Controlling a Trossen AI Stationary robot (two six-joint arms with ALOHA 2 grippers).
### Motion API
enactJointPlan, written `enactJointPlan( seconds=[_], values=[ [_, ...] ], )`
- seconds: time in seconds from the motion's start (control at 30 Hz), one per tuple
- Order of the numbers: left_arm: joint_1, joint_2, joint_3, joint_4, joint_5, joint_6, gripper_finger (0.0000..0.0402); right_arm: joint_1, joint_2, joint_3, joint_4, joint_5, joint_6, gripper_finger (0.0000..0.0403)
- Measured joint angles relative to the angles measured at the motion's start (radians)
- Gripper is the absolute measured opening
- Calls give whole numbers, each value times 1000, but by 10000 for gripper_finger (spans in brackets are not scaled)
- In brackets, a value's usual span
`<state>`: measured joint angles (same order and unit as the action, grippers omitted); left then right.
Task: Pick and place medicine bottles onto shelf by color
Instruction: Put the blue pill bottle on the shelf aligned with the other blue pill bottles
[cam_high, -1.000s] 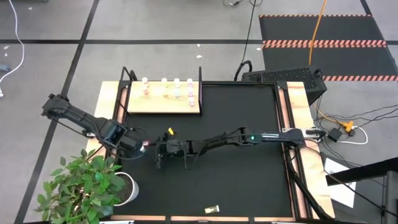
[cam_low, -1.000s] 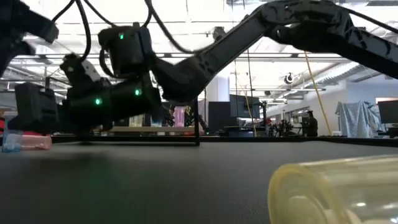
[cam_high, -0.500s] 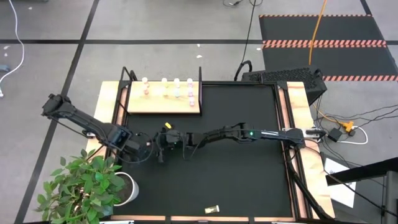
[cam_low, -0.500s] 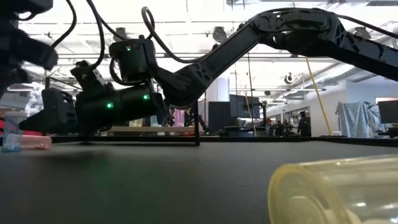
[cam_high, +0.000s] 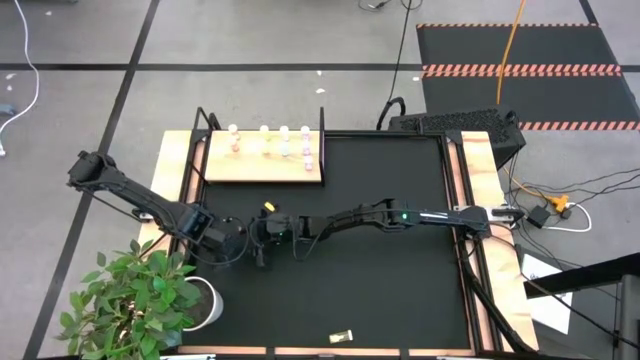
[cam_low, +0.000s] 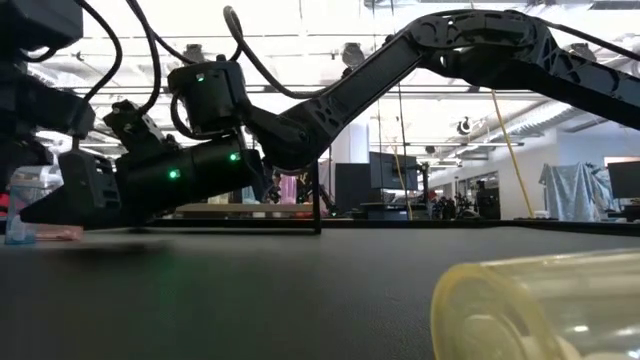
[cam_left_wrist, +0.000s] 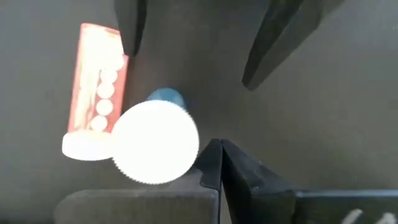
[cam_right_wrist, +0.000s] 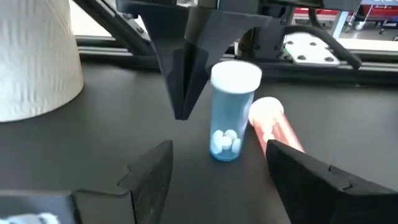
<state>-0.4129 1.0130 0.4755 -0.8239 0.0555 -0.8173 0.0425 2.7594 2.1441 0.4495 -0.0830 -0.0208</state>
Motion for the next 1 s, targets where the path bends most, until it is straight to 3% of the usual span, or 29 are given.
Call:
enactJointPlan(
  seconds=[0.43,0.6,0.83,1.0],
  values=[
    [0,0,-20,9,-43,1,21,-10,0,0,-20,18,16,251],
    [0,0,-20,-25,-118,-6,21,-16,0,0,-28,33,16,251],
    [-8,0,-20,71,-144,189,21,-16,0,0,-43,30,17,251],
    [-8,0,-20,101,-145,244,21,-17,0,0,-44,30,17,251]
  ],
)
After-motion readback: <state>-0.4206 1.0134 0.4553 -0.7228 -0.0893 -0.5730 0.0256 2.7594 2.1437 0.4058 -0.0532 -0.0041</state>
